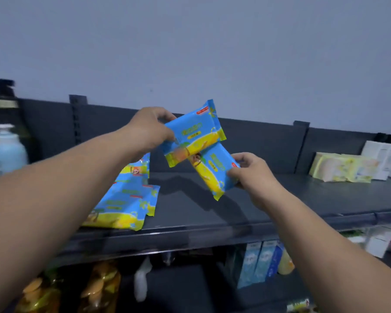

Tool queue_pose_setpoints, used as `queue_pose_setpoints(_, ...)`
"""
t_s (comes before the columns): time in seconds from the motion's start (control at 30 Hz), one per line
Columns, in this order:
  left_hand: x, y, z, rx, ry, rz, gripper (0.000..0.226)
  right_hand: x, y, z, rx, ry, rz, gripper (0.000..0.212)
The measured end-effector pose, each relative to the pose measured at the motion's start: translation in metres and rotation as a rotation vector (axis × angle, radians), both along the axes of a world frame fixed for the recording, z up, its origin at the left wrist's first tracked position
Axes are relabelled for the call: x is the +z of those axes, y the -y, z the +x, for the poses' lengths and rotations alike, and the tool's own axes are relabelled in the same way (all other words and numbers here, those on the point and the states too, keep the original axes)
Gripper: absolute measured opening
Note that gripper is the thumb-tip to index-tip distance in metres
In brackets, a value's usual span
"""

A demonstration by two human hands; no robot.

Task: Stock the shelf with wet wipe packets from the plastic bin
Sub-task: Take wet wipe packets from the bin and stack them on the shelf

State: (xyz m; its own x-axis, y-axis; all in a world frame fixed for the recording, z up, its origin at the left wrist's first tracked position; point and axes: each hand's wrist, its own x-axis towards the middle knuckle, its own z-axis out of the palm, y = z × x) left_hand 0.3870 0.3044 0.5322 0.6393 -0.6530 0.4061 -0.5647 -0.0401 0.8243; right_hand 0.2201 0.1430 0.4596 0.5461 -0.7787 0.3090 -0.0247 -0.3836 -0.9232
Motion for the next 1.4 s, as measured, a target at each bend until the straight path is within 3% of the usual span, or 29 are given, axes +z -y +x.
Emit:
queue_pose_setpoints(0.27,-0.014,-0.078,0.049,0.25,-0.058,-0.041,0.027,-0.005,-0.044,0.075,0.299,-0.105,0.043,0.014)
queue_pose_setpoints(0.4,-0.022,-0.114,0.063,0.317,-0.087,-0.036,0.023,-0.005,-0.047,0.105,0.244,-0.07,0.08,0.01)
queue_pose_setpoints(0.53,-0.033,-0.134,0.071,0.258,-0.134,0.152,0.024,0.0,-0.037,0.12,0.161,0.046,0.208,0.015)
queue_pose_setpoints(0.8,-0.075,-0.11,0.086,0.144,-0.215,0.449,0.027,0.001,-0.05,0.132,0.36,0.08,0.241,0.015)
queue_pose_setpoints(1.03,-0.097,-0.095,0.098,0.205,-0.255,0.444,0.031,-0.01,-0.056,0.132,0.561,-0.053,0.312,0.011)
queue_pose_setpoints(1.2,-0.102,-0.099,0.106,0.236,-0.28,0.394,0.025,-0.023,-0.058,0.131,0.61,-0.192,0.254,0.008)
queue_pose_setpoints(1.4,-0.106,-0.102,0.11,0.215,-0.308,0.336,0.021,-0.032,-0.066,0.135,0.657,-0.276,0.123,0.028)
